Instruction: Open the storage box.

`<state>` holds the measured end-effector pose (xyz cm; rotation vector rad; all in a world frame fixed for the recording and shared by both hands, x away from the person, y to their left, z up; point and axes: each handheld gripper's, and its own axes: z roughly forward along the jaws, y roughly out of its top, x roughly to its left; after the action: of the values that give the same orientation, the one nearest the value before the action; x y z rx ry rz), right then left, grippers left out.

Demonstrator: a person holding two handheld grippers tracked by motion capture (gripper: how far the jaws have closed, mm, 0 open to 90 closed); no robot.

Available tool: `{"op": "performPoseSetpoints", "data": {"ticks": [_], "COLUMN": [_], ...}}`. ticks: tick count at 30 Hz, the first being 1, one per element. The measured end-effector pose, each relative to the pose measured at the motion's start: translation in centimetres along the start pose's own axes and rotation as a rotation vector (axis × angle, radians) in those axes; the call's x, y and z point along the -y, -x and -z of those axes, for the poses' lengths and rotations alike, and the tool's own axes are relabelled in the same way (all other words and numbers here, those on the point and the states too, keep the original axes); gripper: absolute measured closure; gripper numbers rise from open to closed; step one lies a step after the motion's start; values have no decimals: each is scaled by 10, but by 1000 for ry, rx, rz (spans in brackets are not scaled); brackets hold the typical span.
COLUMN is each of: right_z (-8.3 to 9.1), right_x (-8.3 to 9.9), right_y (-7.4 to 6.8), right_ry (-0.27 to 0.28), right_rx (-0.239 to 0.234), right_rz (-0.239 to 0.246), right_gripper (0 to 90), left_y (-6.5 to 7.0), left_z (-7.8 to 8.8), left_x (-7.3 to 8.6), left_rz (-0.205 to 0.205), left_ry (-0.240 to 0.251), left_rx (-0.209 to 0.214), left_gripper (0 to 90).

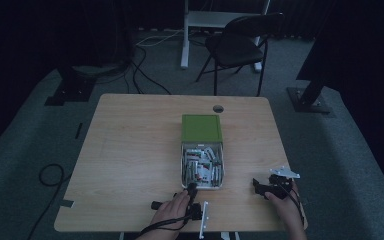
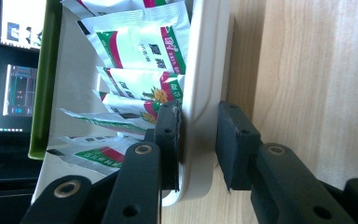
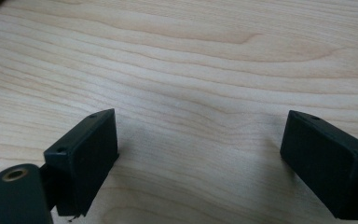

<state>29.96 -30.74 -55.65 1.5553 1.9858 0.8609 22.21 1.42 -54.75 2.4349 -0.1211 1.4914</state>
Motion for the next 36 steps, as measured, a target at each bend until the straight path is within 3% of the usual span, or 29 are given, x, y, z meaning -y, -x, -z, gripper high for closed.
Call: {"op": "performPoseSetpoints", "data": {"ticks": [10, 14, 18, 20, 21, 26, 28, 33, 36], "right_z": [0, 0, 0, 0, 0, 0, 0, 0, 0], "right_x": [0, 0, 0, 0, 0, 0, 0, 0, 0], "right_y": [0, 0, 0, 0, 0, 0, 0, 0, 0], "right_ry": [0, 0, 0, 0, 0, 0, 0, 0, 0], "right_rx": [0, 0, 0, 0, 0, 0, 0, 0, 0], "right_rz": [1, 0, 0, 0, 1, 1, 1, 1, 0], "right_gripper": [107, 107, 107, 107, 107, 107, 107, 107, 107], "left_y": [1, -1, -6, -11, -13, -24, -28, -37, -40], "left_z": [6, 6, 8, 10, 12, 18, 20, 22, 22], "left_x": [0, 1, 4, 5, 6, 10, 12, 20, 25], "left_rz": [16, 56, 143, 207, 213, 371, 400, 517, 557], "left_ry": [10, 23, 72, 99, 102, 166, 172, 216, 243], "left_rx": [12, 31, 81, 106, 112, 184, 201, 268, 294], "left_gripper": [714, 698, 651, 644, 644, 644, 644, 644, 644]}}
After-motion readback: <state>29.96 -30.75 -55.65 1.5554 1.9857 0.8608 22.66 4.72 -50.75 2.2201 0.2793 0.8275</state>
